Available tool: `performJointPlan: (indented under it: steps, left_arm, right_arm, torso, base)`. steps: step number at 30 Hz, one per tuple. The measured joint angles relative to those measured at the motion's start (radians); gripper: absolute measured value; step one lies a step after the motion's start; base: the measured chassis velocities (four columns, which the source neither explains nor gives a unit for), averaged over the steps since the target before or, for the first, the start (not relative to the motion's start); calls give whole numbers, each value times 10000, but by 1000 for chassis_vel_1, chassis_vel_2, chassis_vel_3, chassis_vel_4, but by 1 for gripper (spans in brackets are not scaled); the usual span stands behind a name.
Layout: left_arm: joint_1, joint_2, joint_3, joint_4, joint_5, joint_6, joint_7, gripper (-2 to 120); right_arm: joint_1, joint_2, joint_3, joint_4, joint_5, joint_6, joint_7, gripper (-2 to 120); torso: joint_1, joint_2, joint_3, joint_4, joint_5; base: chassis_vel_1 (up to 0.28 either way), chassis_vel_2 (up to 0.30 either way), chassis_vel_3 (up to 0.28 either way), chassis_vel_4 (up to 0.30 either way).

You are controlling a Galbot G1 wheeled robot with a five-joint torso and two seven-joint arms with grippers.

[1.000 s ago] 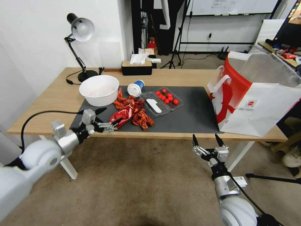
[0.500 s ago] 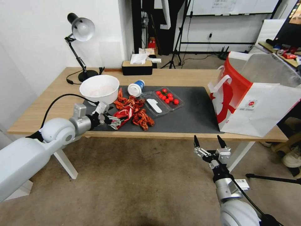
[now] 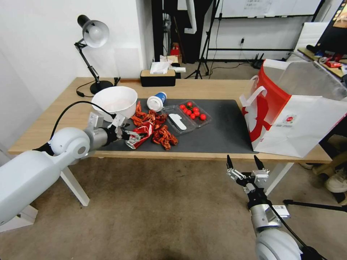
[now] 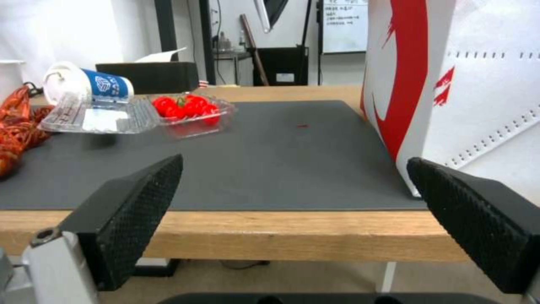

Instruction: Pick up the trash from the table and place it into the takeout bag.

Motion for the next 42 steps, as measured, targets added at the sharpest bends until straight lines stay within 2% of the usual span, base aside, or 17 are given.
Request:
performJointPlan:
  steps: [26,27,29,31,32,34,35,38,40,41,42]
  left_arm:
    - [-214,-199,387,144,-41,325,-526,100]
    - [-226,-211,401,151,-41,344,-609,95]
    - [-230,-213,415,151,-41,354,-631,93]
    - [-232,-214,476,139,-40,379,-691,83]
    - [-232,-214,476,139,-40,379,-691,83]
    - [-225,-220,522,130,-39,386,-737,74]
    - [-225,-220,522,130,-39,386,-737,74]
    - [-183,-241,547,117,-39,382,-760,56]
    - [-177,-242,548,112,-38,376,-771,54]
    - [-161,-241,547,88,-46,359,-803,46]
    - [-157,-239,547,69,-61,347,-813,43]
  right_arm:
    - [81,-22,28,-183,46,-76,170,100]
    - [97,-21,28,-183,46,-78,175,100]
    - [102,-22,27,-183,46,-79,178,100]
    - [104,-23,27,-176,46,-86,196,100]
    - [104,-23,27,-176,46,-86,196,100]
    - [91,-26,27,-151,45,-89,205,100]
    - [91,-26,27,-151,45,-89,205,100]
    - [47,-22,28,-137,45,-93,211,100]
    - [44,-21,28,-137,46,-93,212,100]
    - [41,-16,28,-137,44,-95,220,100]
    - [42,-16,28,-137,42,-97,223,100]
  torso:
    - [-1,1,0,-1,2]
    - [-2,1,0,0,1]
    - [-2,1,0,-1,1]
    - [-2,1,0,-1,1]
    - [-2,1,0,-1,1]
    - [-1,1,0,-1,1]
    - [-1,1,0,-1,1]
    - [-1,1,0,-1,1]
    - [-1,1,0,-1,1]
    - [-1,1,0,-1,1]
    - [-1,1,0,-1,2]
  base:
    - [0,0,0,0]
    - [0,0,0,0]
    - [0,0,0,0]
    - [0,0,0,0]
    - [0,0,0,0]
    - [0,0,0,0]
    - [0,0,0,0]
    - [0,0,0,0]
    - [0,0,0,0]
    - [0,0,0,0]
    - [0,0,0,0]
